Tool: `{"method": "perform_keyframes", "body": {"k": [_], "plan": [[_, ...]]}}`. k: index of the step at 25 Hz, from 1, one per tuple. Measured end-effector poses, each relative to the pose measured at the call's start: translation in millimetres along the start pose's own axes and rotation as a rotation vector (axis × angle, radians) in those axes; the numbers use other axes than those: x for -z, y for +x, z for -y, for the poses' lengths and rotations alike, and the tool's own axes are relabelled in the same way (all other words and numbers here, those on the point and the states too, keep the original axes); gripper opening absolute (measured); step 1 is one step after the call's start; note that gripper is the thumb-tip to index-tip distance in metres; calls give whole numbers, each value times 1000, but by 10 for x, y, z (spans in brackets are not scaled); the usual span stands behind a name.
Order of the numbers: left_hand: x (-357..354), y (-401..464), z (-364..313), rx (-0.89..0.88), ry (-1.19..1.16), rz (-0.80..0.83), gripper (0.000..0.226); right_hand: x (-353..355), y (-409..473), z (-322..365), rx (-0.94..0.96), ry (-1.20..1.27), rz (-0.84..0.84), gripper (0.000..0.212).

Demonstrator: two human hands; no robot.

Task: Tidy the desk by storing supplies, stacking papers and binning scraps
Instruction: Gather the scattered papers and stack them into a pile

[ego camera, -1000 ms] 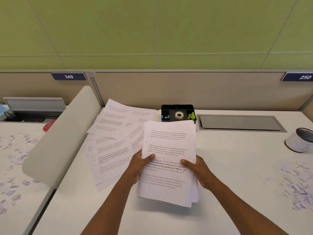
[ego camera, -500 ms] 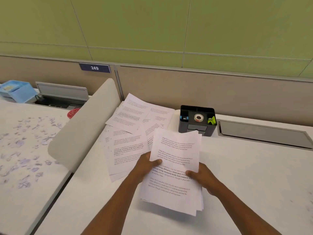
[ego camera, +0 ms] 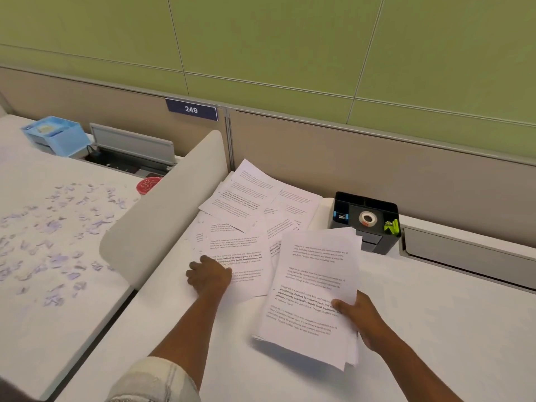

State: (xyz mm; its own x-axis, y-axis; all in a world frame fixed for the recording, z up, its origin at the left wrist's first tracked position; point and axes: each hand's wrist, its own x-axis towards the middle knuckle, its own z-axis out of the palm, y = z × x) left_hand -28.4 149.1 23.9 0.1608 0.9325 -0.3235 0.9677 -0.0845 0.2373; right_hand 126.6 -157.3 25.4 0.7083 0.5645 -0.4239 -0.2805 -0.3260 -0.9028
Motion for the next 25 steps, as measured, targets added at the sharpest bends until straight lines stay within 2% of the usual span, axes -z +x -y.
{"method": "perform_keyframes", "body": {"k": [3,6,10,16,21,25], "plan": [[-38,133,2,76,39,24,106,-14,95,-42,-15,-11,2,38],[-58,215,-31,105,-18,33,118,-37,157,-75,-22,-11,7,37],[-19,266,-50,111,-151,124,97,-42,204,-84,-31,-3,5,33],[-68,185,125,-11,-378,184,70,52,141,-124,-16,-5,-14,34],[-63,59,357,-57,-799,265,52,217,-26,-173,8,14,-27,38],[69,-127,452,-39,-1238,537,39,350,-183,-200,26,40,-72,37]]}}
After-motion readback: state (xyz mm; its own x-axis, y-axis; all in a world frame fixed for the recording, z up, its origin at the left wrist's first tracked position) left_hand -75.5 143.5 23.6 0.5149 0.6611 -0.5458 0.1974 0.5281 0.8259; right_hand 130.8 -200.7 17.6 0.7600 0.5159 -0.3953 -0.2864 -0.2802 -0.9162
